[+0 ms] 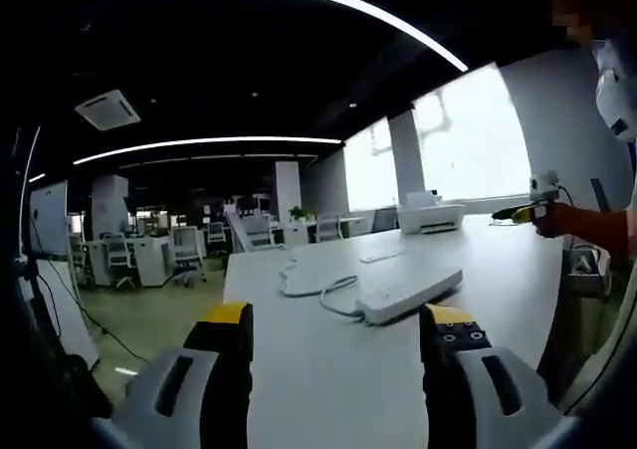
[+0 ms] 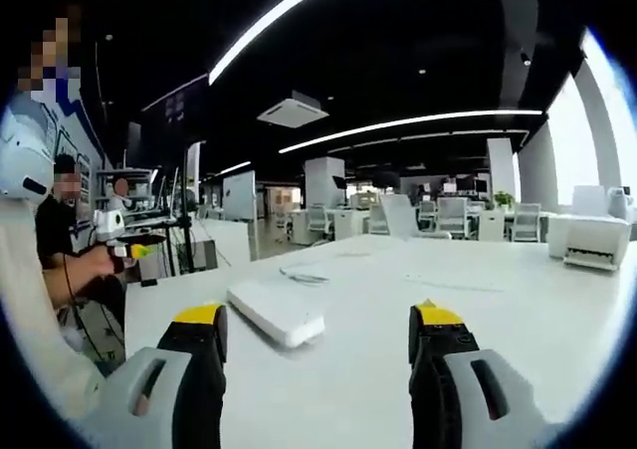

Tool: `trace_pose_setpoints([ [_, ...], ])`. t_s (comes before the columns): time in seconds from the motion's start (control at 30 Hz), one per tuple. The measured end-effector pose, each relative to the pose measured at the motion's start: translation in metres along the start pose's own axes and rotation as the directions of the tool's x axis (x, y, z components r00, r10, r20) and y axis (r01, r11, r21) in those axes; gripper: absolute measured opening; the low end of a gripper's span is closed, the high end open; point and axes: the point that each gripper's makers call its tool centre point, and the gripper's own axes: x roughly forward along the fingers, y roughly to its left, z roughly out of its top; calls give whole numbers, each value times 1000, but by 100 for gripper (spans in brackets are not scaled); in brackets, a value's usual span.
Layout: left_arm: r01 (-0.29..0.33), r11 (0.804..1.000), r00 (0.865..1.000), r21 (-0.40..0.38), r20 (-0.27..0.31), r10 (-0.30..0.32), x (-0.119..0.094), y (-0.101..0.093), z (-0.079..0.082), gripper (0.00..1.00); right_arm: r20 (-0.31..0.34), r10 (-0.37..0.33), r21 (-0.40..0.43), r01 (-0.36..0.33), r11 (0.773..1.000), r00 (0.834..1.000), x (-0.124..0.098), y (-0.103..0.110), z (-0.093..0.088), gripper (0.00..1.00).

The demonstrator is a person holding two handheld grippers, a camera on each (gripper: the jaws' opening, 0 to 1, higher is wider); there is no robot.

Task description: Pick up the power strip scattered on the table, fix it on the side mounting bracket of the table, and press the switch

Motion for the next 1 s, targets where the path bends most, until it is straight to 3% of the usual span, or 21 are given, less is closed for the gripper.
trace_pose_setpoints([
  [0.5,0,1000,1000,6,7,0,-1,-5,4,72,-12,74,-6,-74,997,997,30,5,-4,71],
  [1.0,-11,1000,1000,19,-29,11,-7,-5,-5,72,-67,156,-36,-158,987,986,58,-1,-15,73],
])
